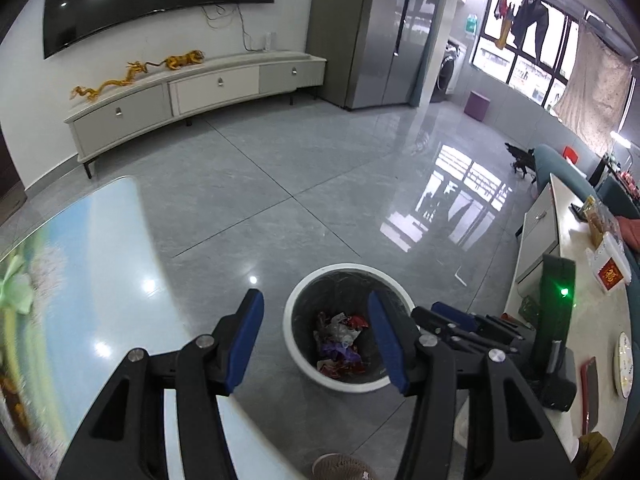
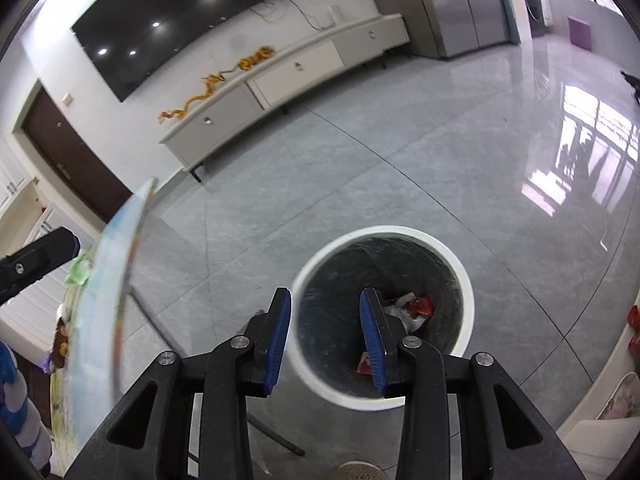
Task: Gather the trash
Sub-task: 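Grasp the purple bag with the left tool while the right tool grasps the brown wrapper, then carry both items over the bin and open both tools to drop them, then move both open tools back toward the table, then grasp the white plastic wrap with the left tool while the right tool grasps green paper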
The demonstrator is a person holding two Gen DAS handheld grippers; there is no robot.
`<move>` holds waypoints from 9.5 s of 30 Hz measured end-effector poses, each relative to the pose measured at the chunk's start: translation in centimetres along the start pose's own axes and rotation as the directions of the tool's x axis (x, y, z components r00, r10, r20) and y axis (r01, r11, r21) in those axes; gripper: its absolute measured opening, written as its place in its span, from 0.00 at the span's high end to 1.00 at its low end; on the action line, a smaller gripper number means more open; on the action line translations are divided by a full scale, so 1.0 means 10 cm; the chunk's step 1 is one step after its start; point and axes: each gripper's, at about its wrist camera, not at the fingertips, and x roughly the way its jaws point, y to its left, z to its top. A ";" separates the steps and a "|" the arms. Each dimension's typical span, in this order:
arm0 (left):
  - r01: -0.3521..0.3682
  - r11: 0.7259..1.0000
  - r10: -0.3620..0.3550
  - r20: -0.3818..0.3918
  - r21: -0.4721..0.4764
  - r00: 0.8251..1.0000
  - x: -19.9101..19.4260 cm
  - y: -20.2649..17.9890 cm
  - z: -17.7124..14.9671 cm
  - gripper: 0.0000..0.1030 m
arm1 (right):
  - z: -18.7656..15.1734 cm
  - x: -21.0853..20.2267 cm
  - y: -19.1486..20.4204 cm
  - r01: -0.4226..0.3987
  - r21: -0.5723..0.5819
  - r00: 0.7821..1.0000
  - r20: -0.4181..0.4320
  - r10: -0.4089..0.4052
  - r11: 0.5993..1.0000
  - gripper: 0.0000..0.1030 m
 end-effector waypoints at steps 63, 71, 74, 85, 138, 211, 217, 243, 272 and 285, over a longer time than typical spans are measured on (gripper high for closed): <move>-0.307 0.872 0.337 0.013 -0.382 0.942 -1.86 4.41 -2.30 0.48 | -1.12 1.14 4.72 -0.410 -0.565 0.902 -0.364 0.229 0.716 0.46; -0.290 0.882 0.305 -0.018 -0.372 0.952 -1.71 4.42 -2.30 0.58 | -1.22 1.33 4.76 -0.414 -0.568 0.893 -0.405 0.197 0.712 0.53; -0.292 0.880 0.302 -0.032 -0.374 0.953 -1.67 4.45 -2.29 0.66 | -1.25 1.35 4.78 -0.417 -0.571 0.890 -0.413 0.191 0.707 0.61; -0.295 0.871 0.315 -0.014 -0.393 0.949 -1.73 4.28 -2.30 0.70 | -1.33 1.16 4.52 -0.439 -0.550 0.877 -0.433 0.208 0.710 0.83; -0.019 0.989 0.022 -0.015 0.146 1.000 -0.63 0.15 -0.38 0.69 | -0.11 -0.88 0.42 -0.124 -0.062 0.985 0.116 0.130 0.990 0.83; -0.313 0.887 0.440 0.420 -0.338 0.794 -3.44 1.50 -1.75 0.25 | -0.75 -2.16 2.37 -0.118 -0.424 0.888 0.361 0.287 0.898 0.00; -0.361 0.862 0.483 0.364 -0.356 0.796 -3.31 1.75 -1.81 0.25 | -0.71 -1.86 2.32 -0.166 -0.425 0.904 0.294 0.310 0.890 0.00; -0.349 0.868 0.380 0.021 -0.353 0.925 -1.08 3.69 -1.26 0.28 | -0.20 0.37 3.44 -0.268 -0.597 0.962 -0.122 0.245 0.756 0.00; -0.274 0.843 0.312 0.005 -0.463 0.950 -0.76 4.14 -1.29 0.60 | -0.19 2.18 4.92 -0.375 -0.800 0.926 -0.349 0.145 0.468 0.37; -0.270 0.858 0.302 0.005 -0.437 0.953 -0.77 4.06 -1.29 0.75 | -0.48 1.38 4.32 -0.377 -0.752 0.926 -0.314 0.208 0.541 0.50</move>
